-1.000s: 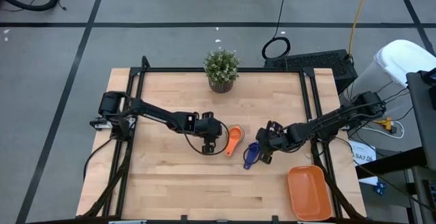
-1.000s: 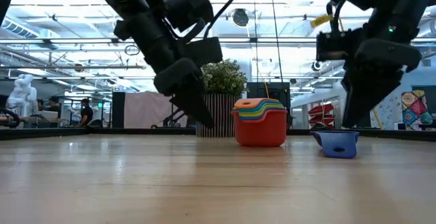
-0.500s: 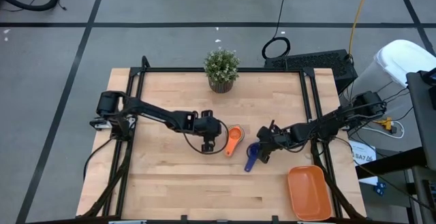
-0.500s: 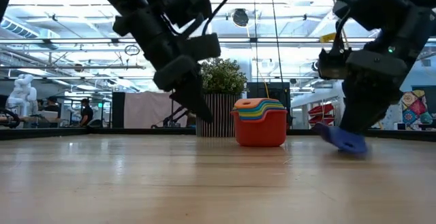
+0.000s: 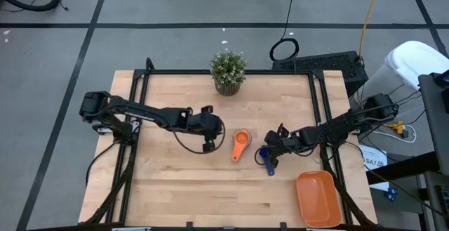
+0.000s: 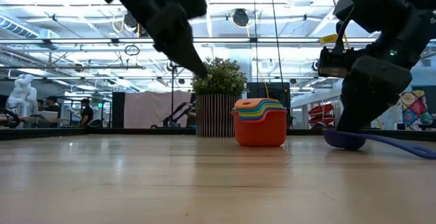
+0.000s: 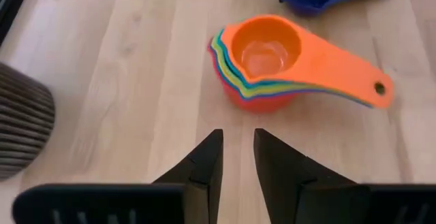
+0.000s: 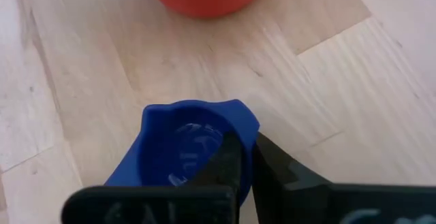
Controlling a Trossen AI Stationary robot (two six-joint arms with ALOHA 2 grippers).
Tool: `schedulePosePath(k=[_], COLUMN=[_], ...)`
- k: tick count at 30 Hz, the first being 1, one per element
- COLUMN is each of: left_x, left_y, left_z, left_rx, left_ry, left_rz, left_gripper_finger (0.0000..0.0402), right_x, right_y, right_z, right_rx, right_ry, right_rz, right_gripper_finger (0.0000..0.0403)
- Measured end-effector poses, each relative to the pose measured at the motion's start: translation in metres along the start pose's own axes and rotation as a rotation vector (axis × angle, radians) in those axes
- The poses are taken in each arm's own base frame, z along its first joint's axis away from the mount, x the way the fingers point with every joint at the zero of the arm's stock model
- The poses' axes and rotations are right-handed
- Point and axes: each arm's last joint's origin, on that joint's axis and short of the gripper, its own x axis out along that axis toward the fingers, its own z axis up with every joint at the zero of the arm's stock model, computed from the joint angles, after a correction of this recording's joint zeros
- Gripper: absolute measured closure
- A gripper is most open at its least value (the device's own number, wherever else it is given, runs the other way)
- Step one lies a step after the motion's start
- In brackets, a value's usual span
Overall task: Nest measuring cups in basket
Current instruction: Put the nested measuring cups into the orange bin
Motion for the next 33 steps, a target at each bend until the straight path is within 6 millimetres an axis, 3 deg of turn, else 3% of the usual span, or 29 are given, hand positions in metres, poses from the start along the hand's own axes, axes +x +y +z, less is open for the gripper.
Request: schedulePosePath(k=[7,14,19,26,33], left_x=[-0.032,-0.05,-0.051,-0.05,-0.051], left_y=[-0.001,-0.005,-0.01,-0.012,-0.015], left_z=[0.01,0.004,0.001,0.005,0.008], left_rx=[-0.015,-0.02,-0.026,-0.03,-0.025], left_ry=[-0.081,-0.027,-0.017,-0.06,-0.089], left_rz=[0.018,0.057,0.089,0.132,0.173], left_gripper_finger=[0.0314,0.0314,0.0314,0.0314,0.0314], right_x=[-0.003,-0.026,-0.05,-0.064,-0.039], right_y=[0.005,0.032,0.045,0.043,0.027], right_z=[0.009,0.05,0.075,0.114,0.121], right_rx=[-0.061,-0.183,-0.215,0.021,0.173], right_ry=[-0.051,-0.122,-0.099,-0.204,-0.126], right_rz=[-0.017,-0.002,-0.021,0.004,-0.05], right_gripper_finger=[0.0401,0.0402,0.0402,0.0402,0.0403])
